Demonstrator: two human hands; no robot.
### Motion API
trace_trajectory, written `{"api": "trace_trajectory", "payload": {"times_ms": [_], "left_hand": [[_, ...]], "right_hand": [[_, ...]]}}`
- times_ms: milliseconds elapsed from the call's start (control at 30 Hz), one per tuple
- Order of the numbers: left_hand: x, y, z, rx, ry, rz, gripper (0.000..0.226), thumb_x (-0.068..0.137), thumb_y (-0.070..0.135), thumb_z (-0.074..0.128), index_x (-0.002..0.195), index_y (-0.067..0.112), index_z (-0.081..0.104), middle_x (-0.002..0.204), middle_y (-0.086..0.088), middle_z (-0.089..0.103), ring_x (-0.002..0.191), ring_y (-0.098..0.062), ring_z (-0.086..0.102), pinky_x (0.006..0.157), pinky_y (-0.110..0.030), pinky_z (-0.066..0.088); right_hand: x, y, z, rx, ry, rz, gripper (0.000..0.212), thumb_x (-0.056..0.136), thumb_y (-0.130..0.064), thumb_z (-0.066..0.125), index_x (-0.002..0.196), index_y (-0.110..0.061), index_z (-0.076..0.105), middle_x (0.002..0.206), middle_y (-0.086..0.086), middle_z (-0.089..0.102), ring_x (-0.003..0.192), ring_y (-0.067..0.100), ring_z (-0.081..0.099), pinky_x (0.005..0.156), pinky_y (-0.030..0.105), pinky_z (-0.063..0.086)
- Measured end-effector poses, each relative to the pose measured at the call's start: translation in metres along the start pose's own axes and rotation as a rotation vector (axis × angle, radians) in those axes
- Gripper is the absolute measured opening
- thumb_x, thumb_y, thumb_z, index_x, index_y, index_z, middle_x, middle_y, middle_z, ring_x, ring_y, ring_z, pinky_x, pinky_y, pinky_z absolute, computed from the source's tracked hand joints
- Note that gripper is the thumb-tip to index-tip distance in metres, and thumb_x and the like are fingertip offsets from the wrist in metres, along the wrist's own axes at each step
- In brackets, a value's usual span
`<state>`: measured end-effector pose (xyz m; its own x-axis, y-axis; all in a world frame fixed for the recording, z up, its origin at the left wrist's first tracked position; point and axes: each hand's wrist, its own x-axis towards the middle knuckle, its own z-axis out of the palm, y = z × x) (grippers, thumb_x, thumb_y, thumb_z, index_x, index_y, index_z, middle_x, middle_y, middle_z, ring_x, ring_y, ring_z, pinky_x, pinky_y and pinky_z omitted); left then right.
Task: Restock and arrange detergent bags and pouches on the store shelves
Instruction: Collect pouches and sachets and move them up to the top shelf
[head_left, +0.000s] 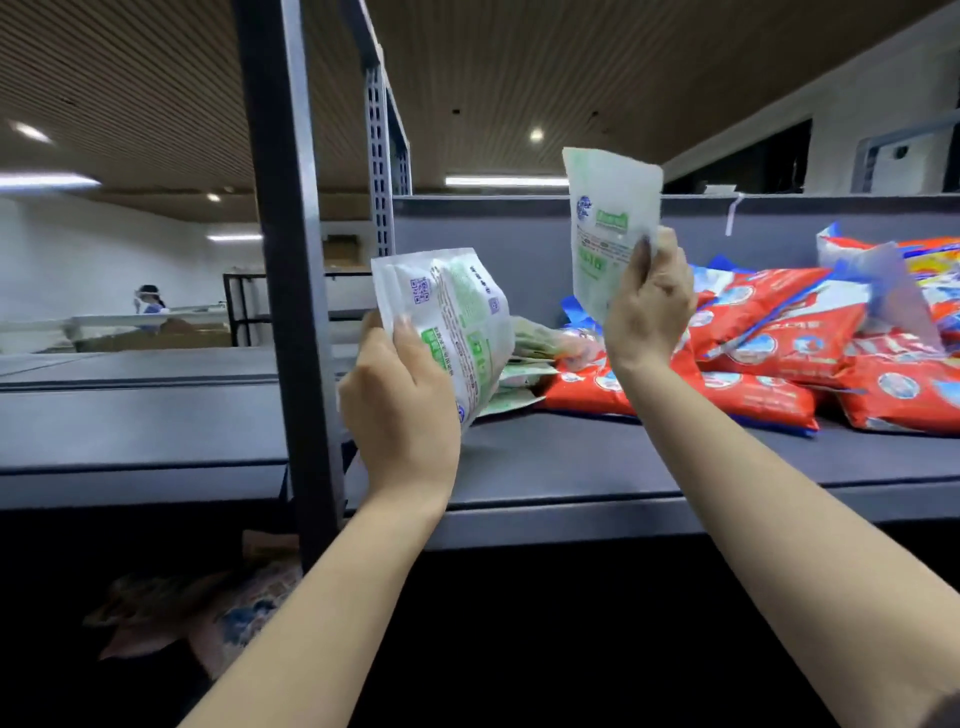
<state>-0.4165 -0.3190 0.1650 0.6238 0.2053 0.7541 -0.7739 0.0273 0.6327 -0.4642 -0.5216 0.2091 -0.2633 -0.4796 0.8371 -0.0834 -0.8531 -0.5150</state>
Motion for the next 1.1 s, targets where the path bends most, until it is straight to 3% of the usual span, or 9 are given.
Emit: {"api": "trace_trajectory", "payload": {"times_ms": [100,233,300,533,600,667,733,800,1100], "left_hand": [[0.009,0.002,0.016,0.089,0.106,0.039,0.029,0.100,0.020,0.042,0.093,0.000,0.063,0.072,-0.001,0.057,0.056,-0.013,0.043,0.052,-0.023,0.020],[0.024,0.002,0.038,0.218,0.208,0.073,0.031,0.102,0.029,0.037,0.105,0.011,0.062,0.090,-0.011,0.071,0.079,-0.035,0.062,0.061,-0.027,0.027],[0.040,-0.004,0.059,0.238,0.220,0.031,0.032,0.102,0.031,0.034,0.111,0.014,0.060,0.096,-0.011,0.070,0.084,-0.036,0.061,0.062,-0.028,0.028],[0.093,-0.027,0.146,0.358,0.126,0.182,0.029,0.099,0.023,0.034,0.110,0.014,0.059,0.095,-0.013,0.068,0.076,-0.040,0.060,0.058,-0.034,0.030],[0.100,-0.036,0.176,0.410,-0.070,0.346,0.031,0.097,0.016,0.037,0.118,0.015,0.059,0.114,-0.009,0.064,0.084,-0.038,0.061,0.065,-0.040,0.038],[0.100,-0.052,0.201,0.623,-0.418,0.442,0.037,0.096,0.013,0.037,0.129,0.021,0.051,0.140,-0.005,0.048,0.118,-0.032,0.049,0.102,-0.051,0.029],[0.091,-0.069,0.214,0.851,-0.777,0.341,0.044,0.095,0.014,0.034,0.135,0.028,0.041,0.148,-0.003,0.037,0.136,-0.029,0.028,0.112,-0.059,0.001],[0.082,-0.079,0.212,0.937,-0.988,0.176,0.045,0.092,0.017,0.031,0.134,0.030,0.042,0.140,-0.005,0.045,0.133,-0.030,0.030,0.113,-0.061,0.001],[0.069,-0.068,0.160,0.770,-0.772,0.188,0.036,0.093,0.023,0.037,0.126,0.014,0.048,0.125,-0.011,0.054,0.118,-0.032,0.043,0.105,-0.047,0.029]], "right_hand": [[0.010,0.019,0.038,-0.107,-0.144,-0.167,0.030,0.092,-0.016,0.040,0.106,-0.009,0.066,0.107,0.014,0.061,0.099,0.036,0.054,0.081,0.044,0.037],[0.001,0.065,0.073,-0.532,-0.922,-0.184,0.040,0.098,-0.026,0.040,0.137,-0.028,0.047,0.143,0.006,0.043,0.131,0.031,0.036,0.109,0.047,0.026],[0.000,0.081,0.076,-0.527,-1.061,-0.131,0.041,0.099,-0.026,0.038,0.139,-0.027,0.046,0.144,0.008,0.043,0.134,0.031,0.033,0.109,0.044,0.031],[0.004,0.080,0.055,-0.414,-1.126,-0.127,0.056,0.091,-0.025,0.053,0.145,-0.021,0.036,0.151,0.007,0.032,0.140,0.025,0.026,0.111,0.036,0.028],[0.007,0.083,0.049,-0.378,-1.129,-0.096,0.057,0.090,-0.027,0.055,0.144,-0.022,0.038,0.149,0.006,0.035,0.138,0.025,0.030,0.109,0.035,0.030],[0.007,0.086,0.044,-0.335,-1.123,-0.056,0.055,0.088,-0.029,0.056,0.141,-0.022,0.041,0.144,0.008,0.041,0.133,0.025,0.035,0.107,0.037,0.034],[0.005,0.089,0.040,-0.306,-1.127,-0.042,0.053,0.088,-0.029,0.057,0.138,-0.022,0.044,0.140,0.009,0.042,0.131,0.024,0.038,0.106,0.039,0.035],[0.002,0.090,0.037,-0.276,-1.129,-0.037,0.051,0.087,-0.028,0.059,0.136,-0.021,0.047,0.141,0.008,0.041,0.130,0.023,0.040,0.107,0.037,0.036],[-0.010,0.069,0.022,-0.295,-1.113,-0.054,0.045,0.090,-0.024,0.056,0.134,-0.016,0.049,0.141,0.008,0.043,0.128,0.027,0.042,0.103,0.039,0.039]]}}
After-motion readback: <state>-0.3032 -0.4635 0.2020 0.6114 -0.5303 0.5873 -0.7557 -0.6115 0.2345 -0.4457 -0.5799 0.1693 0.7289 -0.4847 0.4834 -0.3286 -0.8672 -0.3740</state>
